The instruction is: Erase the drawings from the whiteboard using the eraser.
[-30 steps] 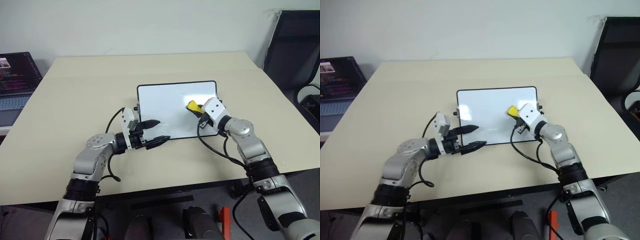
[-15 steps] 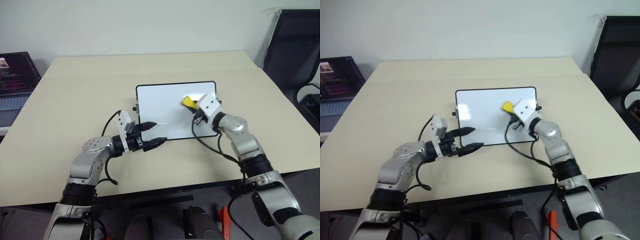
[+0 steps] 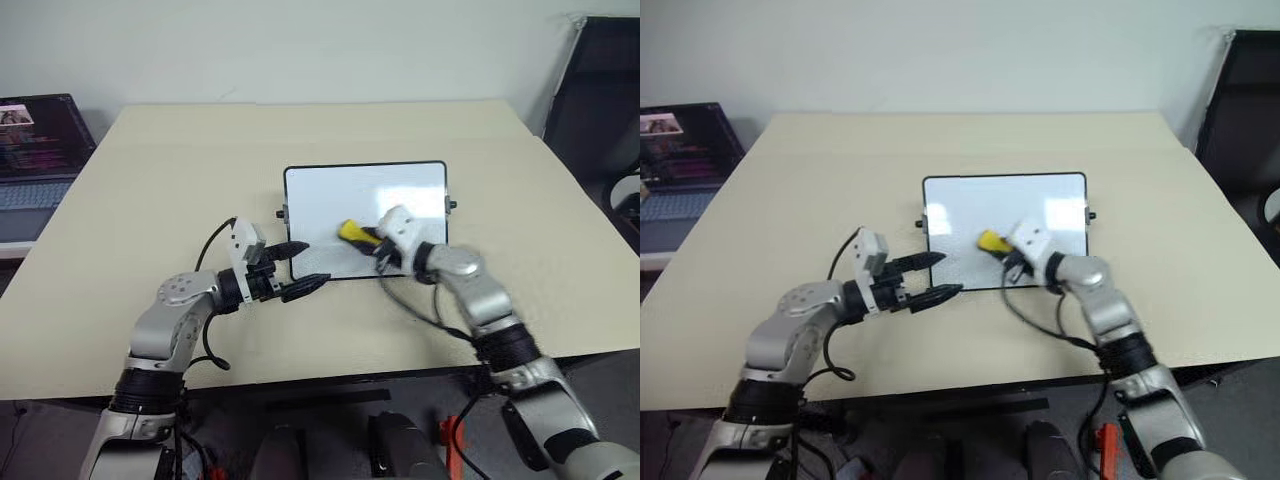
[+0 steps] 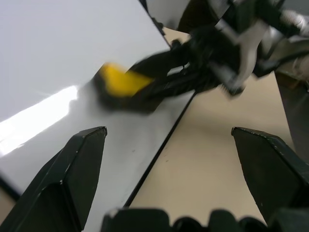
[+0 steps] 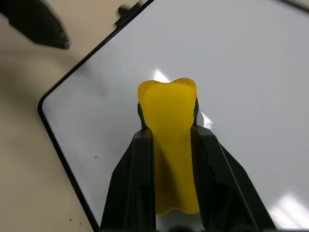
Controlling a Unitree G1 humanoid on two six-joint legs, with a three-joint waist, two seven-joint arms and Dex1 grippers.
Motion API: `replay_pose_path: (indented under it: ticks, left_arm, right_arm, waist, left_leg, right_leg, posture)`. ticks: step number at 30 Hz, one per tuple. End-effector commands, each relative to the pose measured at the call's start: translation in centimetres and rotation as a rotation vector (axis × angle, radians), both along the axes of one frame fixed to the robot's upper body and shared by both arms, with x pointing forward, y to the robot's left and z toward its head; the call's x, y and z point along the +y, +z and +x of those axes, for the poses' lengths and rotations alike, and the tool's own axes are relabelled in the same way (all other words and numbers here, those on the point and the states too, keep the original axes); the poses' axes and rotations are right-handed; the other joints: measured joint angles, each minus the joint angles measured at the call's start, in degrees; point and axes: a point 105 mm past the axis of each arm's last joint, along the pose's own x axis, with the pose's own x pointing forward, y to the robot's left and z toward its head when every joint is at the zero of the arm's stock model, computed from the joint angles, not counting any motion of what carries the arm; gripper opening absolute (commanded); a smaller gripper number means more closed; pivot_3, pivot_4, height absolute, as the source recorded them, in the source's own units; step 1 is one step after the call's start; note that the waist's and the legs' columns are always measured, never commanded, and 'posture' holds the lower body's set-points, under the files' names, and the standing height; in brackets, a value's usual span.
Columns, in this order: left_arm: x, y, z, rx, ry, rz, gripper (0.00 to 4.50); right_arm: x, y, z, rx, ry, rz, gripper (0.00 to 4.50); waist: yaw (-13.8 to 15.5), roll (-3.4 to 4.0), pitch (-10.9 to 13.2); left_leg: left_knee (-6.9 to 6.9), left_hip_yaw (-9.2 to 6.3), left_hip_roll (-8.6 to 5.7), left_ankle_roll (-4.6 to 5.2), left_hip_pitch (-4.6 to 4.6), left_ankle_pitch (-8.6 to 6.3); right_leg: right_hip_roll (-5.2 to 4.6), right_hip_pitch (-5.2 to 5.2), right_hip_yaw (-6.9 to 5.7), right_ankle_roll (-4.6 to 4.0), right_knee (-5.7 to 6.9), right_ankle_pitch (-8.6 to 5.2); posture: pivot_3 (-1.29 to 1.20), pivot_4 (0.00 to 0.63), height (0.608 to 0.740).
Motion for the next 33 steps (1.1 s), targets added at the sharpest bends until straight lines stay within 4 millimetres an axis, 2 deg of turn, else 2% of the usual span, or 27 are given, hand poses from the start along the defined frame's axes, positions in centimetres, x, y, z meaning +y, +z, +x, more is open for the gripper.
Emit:
replay_pose_path:
  ticks: [1, 2, 3, 5, 6, 9, 11, 13, 18, 22, 24, 27, 33]
  left_arm:
    - [-1.9, 3.4, -0.6, -0.103, -0.094, -0.037, 4.5]
    - [-2.4, 3.7, -0.7, -0.109, -0.116, -0.041, 4.5]
    - [-2.7, 3.9, -0.8, -0.112, -0.129, -0.044, 4.5]
    - [-3.3, 4.1, -0.9, -0.111, -0.15, -0.055, 4.5]
    - [-4.0, 3.8, -1.0, -0.103, -0.172, -0.057, 4.5]
    - [-5.2, 3.2, -1.4, -0.081, -0.21, -0.062, 4.5]
    - [-5.6, 2.6, -1.8, -0.064, -0.227, -0.061, 4.5]
    - [-5.8, 2.5, -1.9, -0.06, -0.236, -0.061, 4.5]
    - [-5.5, 2.5, -1.8, -0.063, -0.222, -0.063, 4.5]
    - [-5.0, 2.4, -1.9, -0.059, -0.197, -0.062, 4.5]
    - [-4.7, 2.2, -2.0, -0.057, -0.184, -0.06, 4.5]
    - [-4.4, 2.1, -2.0, -0.054, -0.166, -0.06, 4.5]
    - [-3.2, 2.3, -1.5, -0.056, -0.13, -0.042, 4.5]
  right_arm:
    - [-5.2, 7.3, -3.3, -0.034, 0.034, 0.219, 0.68]
    - [-7.3, 8.0, -4.1, -0.02, 0.004, 0.239, 0.68]
    - [-8.5, 8.4, -4.7, -0.009, -0.014, 0.25, 0.68]
    - [-11.6, 7.4, -5.2, 0.038, -0.121, 0.214, 0.68]
    - [-15.4, 4.9, -5.2, 0.107, -0.285, 0.149, 0.68]
    - [-22.6, 0.0, -6.5, 0.261, -0.58, 0.046, 0.68]
    - [-25.6, -2.8, -6.6, 0.331, -0.724, 0.023, 0.68]
    - [-27.3, -3.9, -5.9, 0.34, -0.829, 0.04, 0.68]
    - [-29.2, -5.0, -4.6, 0.344, -0.942, 0.048, 0.68]
    - [-29.1, -5.1, -3.8, 0.358, -0.925, 0.047, 0.68]
    - [-29.1, -4.8, -3.5, 0.351, -0.919, 0.047, 1.39]
    - [-29.3, -4.1, -3.0, 0.327, -0.927, 0.045, 2.21]
    - [-29.1, -2.2, -3.3, 0.274, -0.914, 0.083, 4.32]
  waist:
    - [0.8, 0.04, 0.1]
    - [1.3, 0.05, 0.1]
    - [2.0, 0.06, 0.1]
    - [2.3, 0.0, 0.0]
    - [2.3, 0.0, 0.0]
    - [2.7, -0.06, 0.0]
    - [2.2, -0.02, 0.0]
    - [1.2, 0.11, 0.1]
    - [-0.3, 0.23, 0.1]
    - [-0.1, 0.25, 0.1]
    - [0.1, 0.27, 0.1]
    - [0.4, 0.28, 0.1]
    - [0.6, 0.29, 0.2]
  left_leg:
    - [-0.01, -0.02, 0.0, -0.01, -0.08, -0.01]
    - [-0.01, -0.06, -0.02, -0.06, -0.09, -0.05]
    - [-0.01, -0.09, -0.04, -0.15, -0.1, -0.11]
    - [-0.01, -0.13, -0.09, -0.27, -0.14, -0.3]
    - [0.01, -0.1, -0.12, -0.26, -0.13, -0.43]
    - [0.04, 0.02, -0.18, -0.08, -0.13, -0.64]
    - [0.03, 0.19, -0.21, -0.08, -0.1, -0.65]
    - [0.04, 0.29, -0.19, -0.07, 0.02, -0.64]
    - [0.06, 0.29, -0.11, 0.12, 0.27, -0.51]
    - [0.08, 0.27, -0.1, 0.19, 0.26, -0.46]
    - [0.08, 0.26, -0.1, 0.19, 0.21, -0.46]
    - [0.08, 0.26, -0.12, 0.18, 0.16, -0.46]
    - [0.07, 0.24, -0.13, 0.18, 0.14, -0.46]
  right_leg:
    - [-0.01, -0.04, -0.03, 0.0, -0.03, 0.01]
    - [-0.04, -0.01, -0.09, -0.04, -0.05, 0.01]
    - [-0.07, 0.01, -0.13, -0.09, -0.07, -0.02]
    - [-0.13, 0.1, -0.21, -0.11, -0.2, -0.16]
    - [-0.17, 0.11, -0.19, -0.09, -0.21, -0.27]
    - [-0.23, 0.14, -0.13, -0.05, -0.23, -0.46]
    - [-0.24, 0.08, 0.03, -0.04, -0.17, -0.46]
    - [-0.22, 0.09, 0.13, -0.05, -0.12, -0.47]
    - [-0.04, 0.17, 0.19, 0.11, 0.06, -0.48]
    - [-0.02, 0.23, 0.19, 0.12, 0.02, -0.41]
    - [-0.03, 0.22, 0.18, 0.14, -0.02, -0.41]
    - [-0.06, 0.21, 0.17, 0.09, -0.05, -0.38]
    - [-0.08, 0.21, 0.14, 0.09, -0.06, -0.39]
  posture:
    - [0.0, 0.15, 0.74]
    - [0.0, 0.15, 0.74]
    - [0.0, 0.15, 0.74]
    - [0.0, 0.15, 0.74]
    - [0.0, 0.15, 0.74]
    - [0.0, 0.15, 0.74]
    - [0.0, 0.15, 0.74]
    - [0.0, 0.15, 0.74]
    - [0.0, 0.15, 0.74]
    - [0.0, 0.15, 0.74]
    - [0.0, 0.15, 0.74]
    - [0.0, 0.15, 0.74]
    - [0.0, 0.15, 0.74]
